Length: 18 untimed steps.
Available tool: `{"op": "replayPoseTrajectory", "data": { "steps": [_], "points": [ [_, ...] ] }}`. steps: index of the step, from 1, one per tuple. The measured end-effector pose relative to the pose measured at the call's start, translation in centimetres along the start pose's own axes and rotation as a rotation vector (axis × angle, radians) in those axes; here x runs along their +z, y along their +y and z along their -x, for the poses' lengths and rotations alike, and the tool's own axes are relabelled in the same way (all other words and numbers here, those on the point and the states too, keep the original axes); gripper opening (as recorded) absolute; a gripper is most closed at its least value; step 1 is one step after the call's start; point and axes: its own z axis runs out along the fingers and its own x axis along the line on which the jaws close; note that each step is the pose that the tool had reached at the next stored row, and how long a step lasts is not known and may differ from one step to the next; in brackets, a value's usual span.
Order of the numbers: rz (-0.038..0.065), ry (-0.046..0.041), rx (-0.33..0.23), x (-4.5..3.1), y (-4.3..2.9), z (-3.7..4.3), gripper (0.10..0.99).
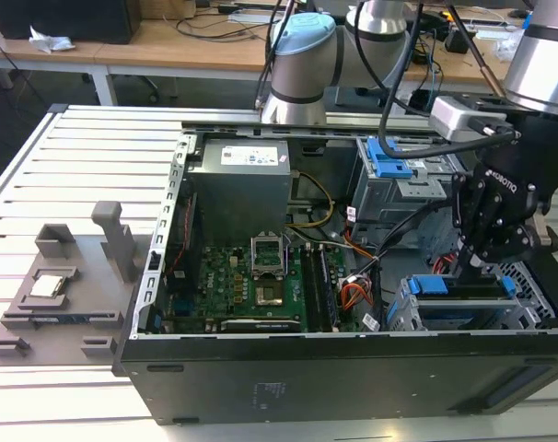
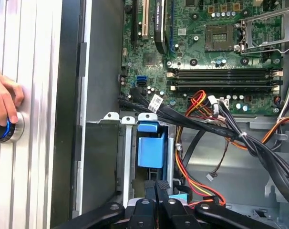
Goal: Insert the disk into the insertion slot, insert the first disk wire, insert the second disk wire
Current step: 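Insert the second disk wire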
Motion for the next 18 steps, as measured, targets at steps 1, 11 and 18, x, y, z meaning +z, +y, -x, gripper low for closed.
{"op": "replayPoseTrajectory", "data": {
  "steps": [1,11,18],
  "points": [
    [0.000,0.0001,0.000,0.04,0.00,-0.11,0.129],
    [0.000,-0.0026,0.000,-1.87,0.13,-0.63,0.208],
    [-0.002,-0.0780,-0.004,-1.54,0.18,-2.63,0.106]
  ]
}}
